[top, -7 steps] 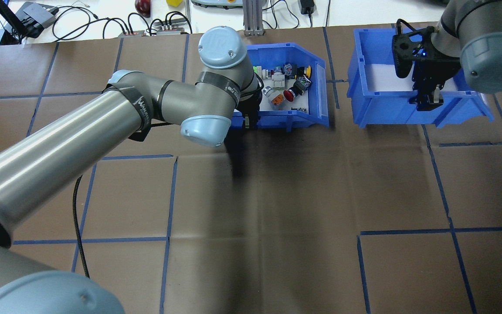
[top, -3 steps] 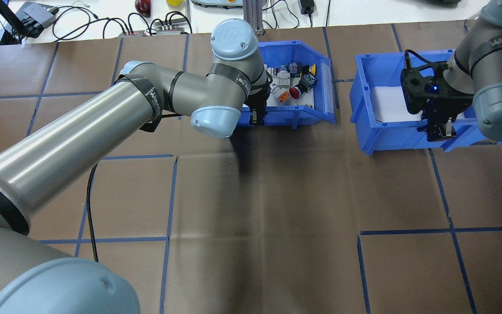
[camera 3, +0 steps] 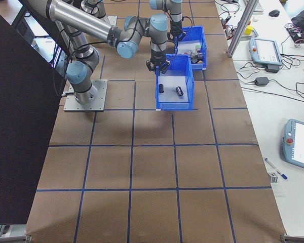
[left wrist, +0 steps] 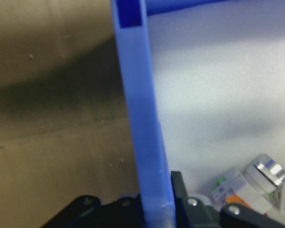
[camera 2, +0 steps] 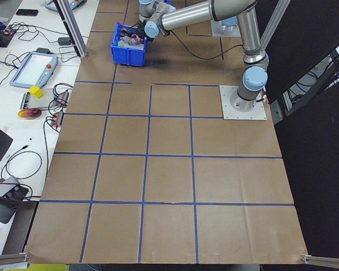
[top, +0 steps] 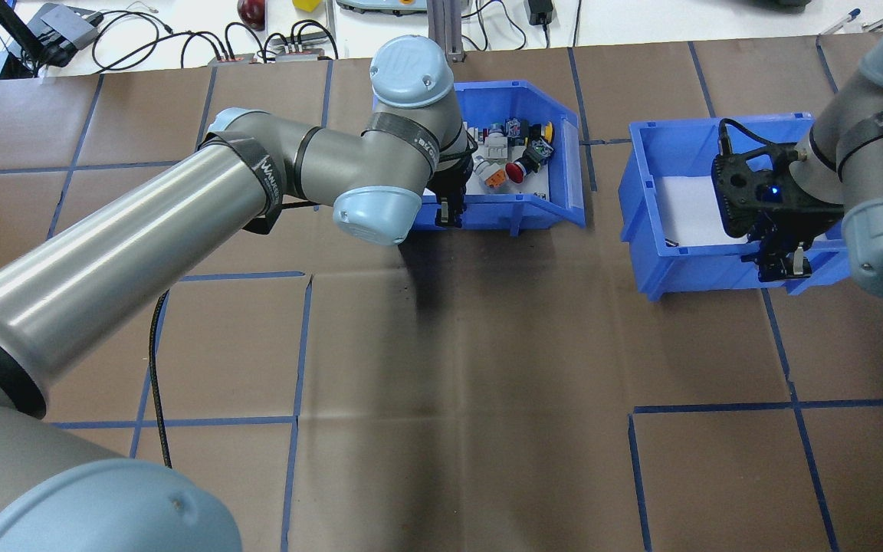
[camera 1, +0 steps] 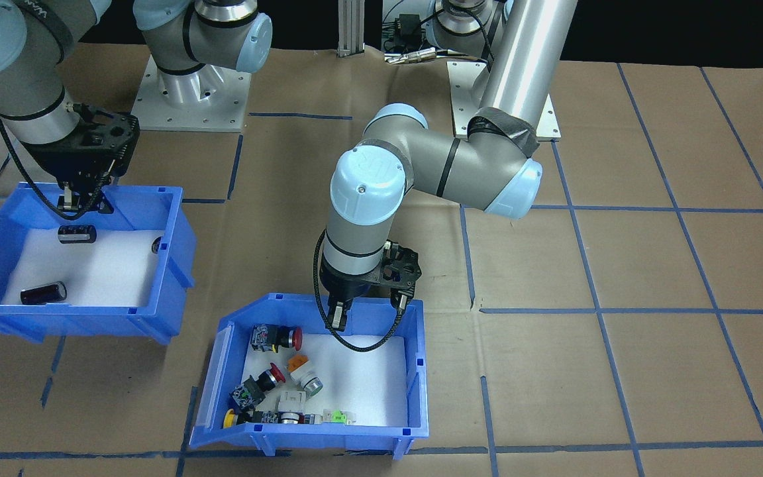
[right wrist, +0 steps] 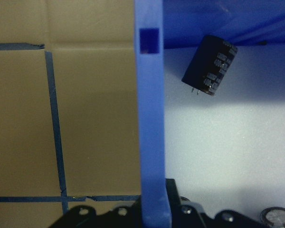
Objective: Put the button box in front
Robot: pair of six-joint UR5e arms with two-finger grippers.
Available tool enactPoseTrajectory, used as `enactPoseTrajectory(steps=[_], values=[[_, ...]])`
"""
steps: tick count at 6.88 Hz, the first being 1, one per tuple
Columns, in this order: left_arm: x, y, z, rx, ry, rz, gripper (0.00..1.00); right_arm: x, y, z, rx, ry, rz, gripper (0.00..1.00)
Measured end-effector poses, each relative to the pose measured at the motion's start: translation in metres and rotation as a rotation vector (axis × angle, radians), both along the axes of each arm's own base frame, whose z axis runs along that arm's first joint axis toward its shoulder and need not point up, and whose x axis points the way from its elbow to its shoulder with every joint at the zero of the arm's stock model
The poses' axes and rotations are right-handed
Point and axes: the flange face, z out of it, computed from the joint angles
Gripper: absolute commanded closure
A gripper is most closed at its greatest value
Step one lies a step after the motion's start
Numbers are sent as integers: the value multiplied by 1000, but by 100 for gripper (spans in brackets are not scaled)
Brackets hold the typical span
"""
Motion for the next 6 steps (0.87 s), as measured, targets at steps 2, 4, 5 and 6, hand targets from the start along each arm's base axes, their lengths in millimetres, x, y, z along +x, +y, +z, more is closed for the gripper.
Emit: enactPoseTrajectory(steps=[2, 4, 5, 6], values=[[3, 0, -1, 18, -8, 1, 96, 3, 21, -4, 12, 1, 41, 92], [6, 0, -1, 25, -12, 2, 88, 8, 41, -12, 31, 0, 105, 92], [8, -2, -1, 26, -14, -1, 67, 10, 50, -14, 35, 0, 125, 92], [10, -2, -2, 25, -17, -8, 35, 12, 56, -15, 41, -1, 131, 92]])
